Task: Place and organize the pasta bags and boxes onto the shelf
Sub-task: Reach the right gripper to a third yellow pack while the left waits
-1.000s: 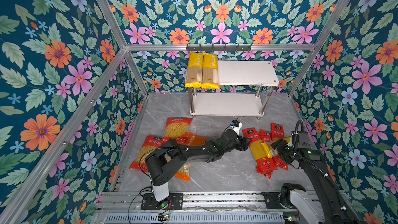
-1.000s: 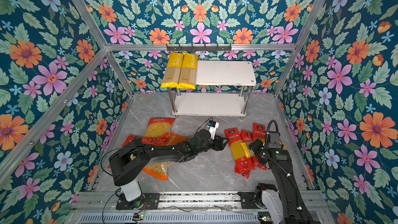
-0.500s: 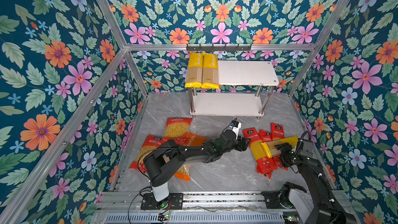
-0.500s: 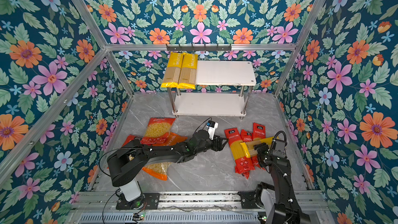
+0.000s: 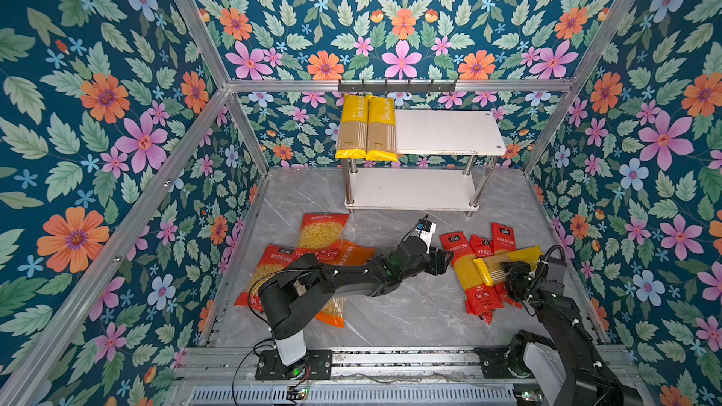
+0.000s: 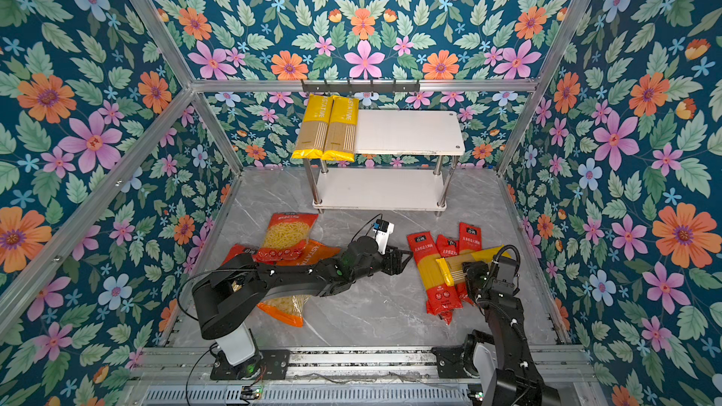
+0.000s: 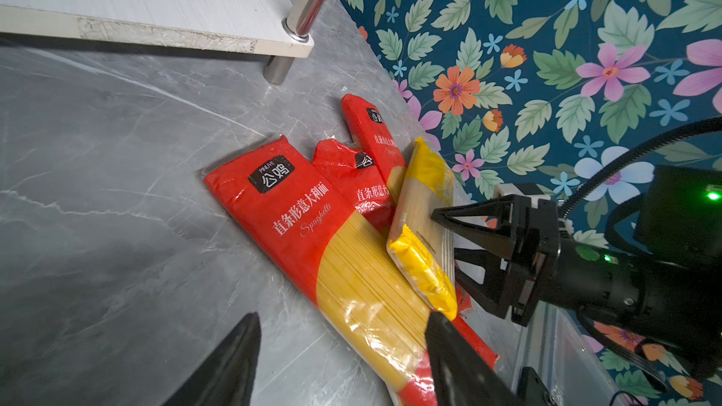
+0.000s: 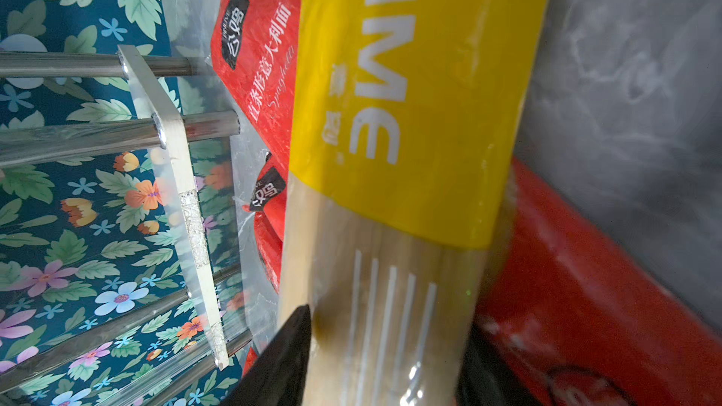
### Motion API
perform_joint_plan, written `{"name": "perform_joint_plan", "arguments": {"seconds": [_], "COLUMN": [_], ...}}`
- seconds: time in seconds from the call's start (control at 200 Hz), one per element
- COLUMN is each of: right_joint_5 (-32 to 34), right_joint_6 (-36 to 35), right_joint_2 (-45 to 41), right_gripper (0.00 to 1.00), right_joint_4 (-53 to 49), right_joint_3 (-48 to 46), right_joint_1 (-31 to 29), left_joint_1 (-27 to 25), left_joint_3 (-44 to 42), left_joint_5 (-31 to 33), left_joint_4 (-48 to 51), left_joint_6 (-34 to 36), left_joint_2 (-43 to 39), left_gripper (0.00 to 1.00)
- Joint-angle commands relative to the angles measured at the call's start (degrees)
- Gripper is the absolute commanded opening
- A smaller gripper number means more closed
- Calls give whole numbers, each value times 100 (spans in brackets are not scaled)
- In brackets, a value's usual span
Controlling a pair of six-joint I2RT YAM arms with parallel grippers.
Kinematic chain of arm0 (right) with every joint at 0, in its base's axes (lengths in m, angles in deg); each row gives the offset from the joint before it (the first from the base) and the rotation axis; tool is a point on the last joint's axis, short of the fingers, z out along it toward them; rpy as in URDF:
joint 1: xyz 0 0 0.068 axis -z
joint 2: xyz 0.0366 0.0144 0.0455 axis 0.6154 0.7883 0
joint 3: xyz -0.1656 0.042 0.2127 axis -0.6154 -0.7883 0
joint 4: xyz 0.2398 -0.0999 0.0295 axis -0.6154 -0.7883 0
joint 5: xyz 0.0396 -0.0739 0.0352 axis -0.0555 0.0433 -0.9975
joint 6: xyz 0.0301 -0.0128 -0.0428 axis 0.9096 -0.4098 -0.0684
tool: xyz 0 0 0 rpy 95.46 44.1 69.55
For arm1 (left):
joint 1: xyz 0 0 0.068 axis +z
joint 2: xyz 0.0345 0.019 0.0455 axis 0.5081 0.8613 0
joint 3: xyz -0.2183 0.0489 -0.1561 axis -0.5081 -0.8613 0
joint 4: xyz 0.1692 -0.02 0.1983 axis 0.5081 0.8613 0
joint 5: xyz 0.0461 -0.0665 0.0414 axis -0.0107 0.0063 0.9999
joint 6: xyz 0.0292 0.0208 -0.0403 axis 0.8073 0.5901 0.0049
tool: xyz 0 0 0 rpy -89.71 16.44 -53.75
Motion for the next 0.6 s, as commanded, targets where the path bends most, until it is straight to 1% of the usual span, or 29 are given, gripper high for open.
{"name": "perform_joint_plan", "arguments": {"seconds": [0.0,0.1,0.225,0.305,0.47,0.595], "right_joint_5": [229,249,153,115,150,73], "right_joint_6": [122,79,-25,-103,-278,-371], "right_joint_2": [-61,-100,-148,-293,-714,-880], "right_gripper": [52,45,33,25,12,2], "right_joint_4": [269,476,640,597,383,328], "right_joint_3": [-162,-299,-366,-330,-277,-223], "right_joint_1": [-1,-1,-1,-1,-5,-14], "left_joint_1": [5,3,5,21,59,112], "left_joint_3": [-38,-69,-98,-117,-136,-118], "left_joint_5": [38,63,149,153,118,137], "left_joint_4": [-139,-130,-95,-59,-33,-7], "left_joint_6": [-21,-14,22,32,6,-3], "left_joint_2": [-62,-124,-178,-187,-239,-316], "left_gripper": [70,70,70,70,70,70]}}
